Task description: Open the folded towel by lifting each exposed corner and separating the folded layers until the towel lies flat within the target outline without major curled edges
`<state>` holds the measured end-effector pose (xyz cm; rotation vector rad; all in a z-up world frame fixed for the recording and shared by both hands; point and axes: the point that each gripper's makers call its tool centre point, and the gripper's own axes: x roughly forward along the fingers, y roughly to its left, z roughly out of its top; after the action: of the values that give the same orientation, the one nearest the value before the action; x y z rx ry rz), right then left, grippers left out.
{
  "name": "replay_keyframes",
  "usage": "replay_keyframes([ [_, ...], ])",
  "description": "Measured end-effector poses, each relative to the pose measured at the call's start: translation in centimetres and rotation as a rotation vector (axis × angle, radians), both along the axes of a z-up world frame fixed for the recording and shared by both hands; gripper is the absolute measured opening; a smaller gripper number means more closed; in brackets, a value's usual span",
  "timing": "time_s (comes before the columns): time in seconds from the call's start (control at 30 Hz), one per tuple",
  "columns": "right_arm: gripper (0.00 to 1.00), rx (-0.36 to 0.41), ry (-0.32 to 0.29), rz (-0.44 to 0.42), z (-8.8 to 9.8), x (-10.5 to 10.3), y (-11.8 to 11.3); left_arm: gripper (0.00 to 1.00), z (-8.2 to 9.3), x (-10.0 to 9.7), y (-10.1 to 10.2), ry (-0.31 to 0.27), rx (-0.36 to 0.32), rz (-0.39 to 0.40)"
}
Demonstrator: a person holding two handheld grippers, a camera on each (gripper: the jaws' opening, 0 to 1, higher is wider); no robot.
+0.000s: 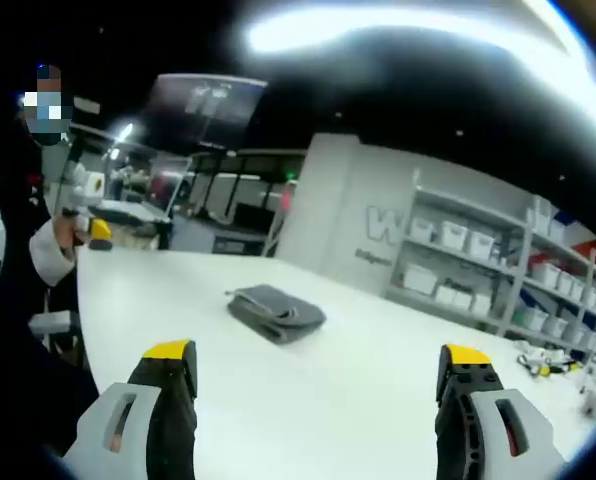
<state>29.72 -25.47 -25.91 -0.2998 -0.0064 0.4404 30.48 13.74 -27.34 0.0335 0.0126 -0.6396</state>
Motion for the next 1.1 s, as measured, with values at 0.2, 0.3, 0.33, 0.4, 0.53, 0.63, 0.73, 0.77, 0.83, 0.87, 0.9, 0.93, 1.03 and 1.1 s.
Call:
replay_keyframes([
  [0.2, 0.99, 0.000, -0.009, 0.007, 0.1, -0.1, 0.0, 1.00, 0.3, -0.2, 0.1, -0.008, 0.016, 0.018],
  [0.3, 0.99, -0.003, 0.002, -0.003, -0.2, 0.0, -0.3, 1.00, 0.4, -0.1, 0.3, -0.017, 0.017, 0.026],
  [0.33, 0.99, -0.004, 0.003, -0.006, -0.2, 0.0, -0.4, 1.00, 0.4, 0.0, 0.3, -0.014, 0.013, 0.027],
  [0.4, 0.99, 0.015, -0.006, 0.001, 0.2, -0.2, -0.4, 1.00, 0.2, 0.1, 0.4, -0.006, 0.008, 0.029],
  [0.53, 0.99, 0.030, -0.018, 0.026, 0.9, -0.8, 0.3, 1.00, 0.0, 0.1, 0.6, -0.001, 0.017, 0.037],
  [0.63, 0.99, 0.014, -0.027, 0.033, 1.0, -0.9, 0.8, 1.00, 0.2, 0.1, 0.9, -0.001, 0.004, 0.044],
  [0.73, 0.99, 0.000, -0.021, 0.035, 0.7, -0.8, 0.9, 0.99, 0.3, 0.0, 1.1, -0.006, 0.001, 0.053],
  [0.77, 0.99, -0.003, -0.017, 0.037, 0.6, -0.8, 1.0, 0.98, 0.5, 0.1, 1.4, -0.019, 0.001, 0.071],
  [0.83, 0.99, 0.001, -0.011, 0.054, 0.6, -1.0, 1.3, 0.94, 0.8, 0.3, 2.0, -0.038, 0.004, 0.102],
  [0.87, 0.99, 0.010, -0.018, 0.066, 0.8, -1.1, 1.6, 0.94, 0.8, 0.4, 2.2, -0.035, 0.000, 0.109],
  [0.9, 0.99, 0.021, -0.023, 0.075, 1.0, -1.2, 1.8, 0.94, 0.7, 0.5, 2.4, -0.028, -0.006, 0.113],
  [0.93, 0.99, 0.031, -0.024, 0.085, 1.1, -1.3, 2.0, 0.94, 0.6, 0.5, 2.5, -0.013, -0.018, 0.110],
  [1.03, 0.99, 0.045, -0.029, 0.091, 1.3, -1.2, 2.1, 0.96, 0.6, 0.5, 2.5, -0.002, -0.045, 0.107],
  [1.1, 0.99, 0.045, -0.026, 0.091, 1.2, -1.1, 2.3, 0.97, 0.7, 0.5, 2.4, -0.008, -0.049, 0.102],
])
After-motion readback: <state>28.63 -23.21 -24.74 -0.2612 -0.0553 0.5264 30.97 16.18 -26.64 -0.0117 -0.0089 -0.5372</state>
